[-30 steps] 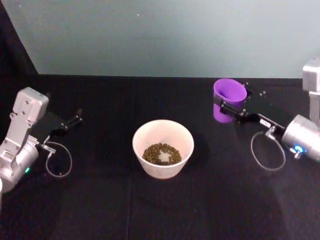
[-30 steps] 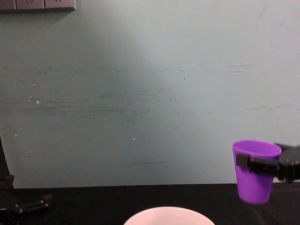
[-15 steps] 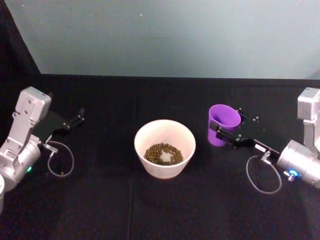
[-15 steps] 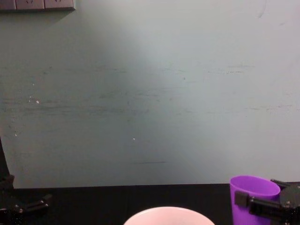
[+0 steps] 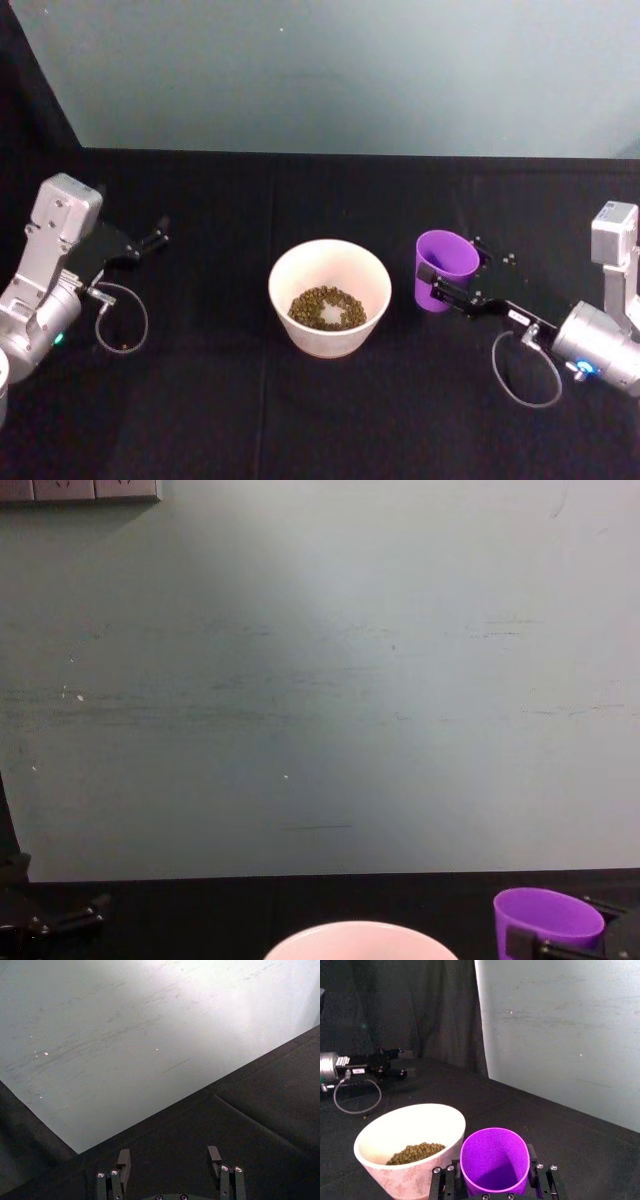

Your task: Pick up the cup and pour the mung beans from the cup into the bowl.

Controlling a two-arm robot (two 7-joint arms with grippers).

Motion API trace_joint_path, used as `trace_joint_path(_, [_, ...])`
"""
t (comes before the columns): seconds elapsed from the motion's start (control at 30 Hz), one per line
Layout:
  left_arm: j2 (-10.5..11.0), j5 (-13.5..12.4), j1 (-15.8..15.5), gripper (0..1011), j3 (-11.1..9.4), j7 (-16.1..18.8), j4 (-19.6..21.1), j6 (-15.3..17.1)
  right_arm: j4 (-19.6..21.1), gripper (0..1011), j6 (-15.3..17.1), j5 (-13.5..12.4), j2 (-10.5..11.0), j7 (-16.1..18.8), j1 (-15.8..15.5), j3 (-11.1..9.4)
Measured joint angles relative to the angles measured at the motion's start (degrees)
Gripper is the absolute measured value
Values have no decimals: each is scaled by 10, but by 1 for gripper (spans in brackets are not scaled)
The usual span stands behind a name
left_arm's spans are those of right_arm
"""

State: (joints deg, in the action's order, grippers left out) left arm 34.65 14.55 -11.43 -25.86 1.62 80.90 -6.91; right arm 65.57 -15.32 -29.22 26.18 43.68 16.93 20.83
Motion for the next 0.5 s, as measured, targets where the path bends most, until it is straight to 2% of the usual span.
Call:
trace_joint_path(0.23, [0,0,0,1000,0,0,0,0,-9,734,-3,16,1,-9,4,11])
trace_joint_path(0.5, [0,0,0,1000,0,0,0,0,-11,735,-3,22,1,-17,5,14])
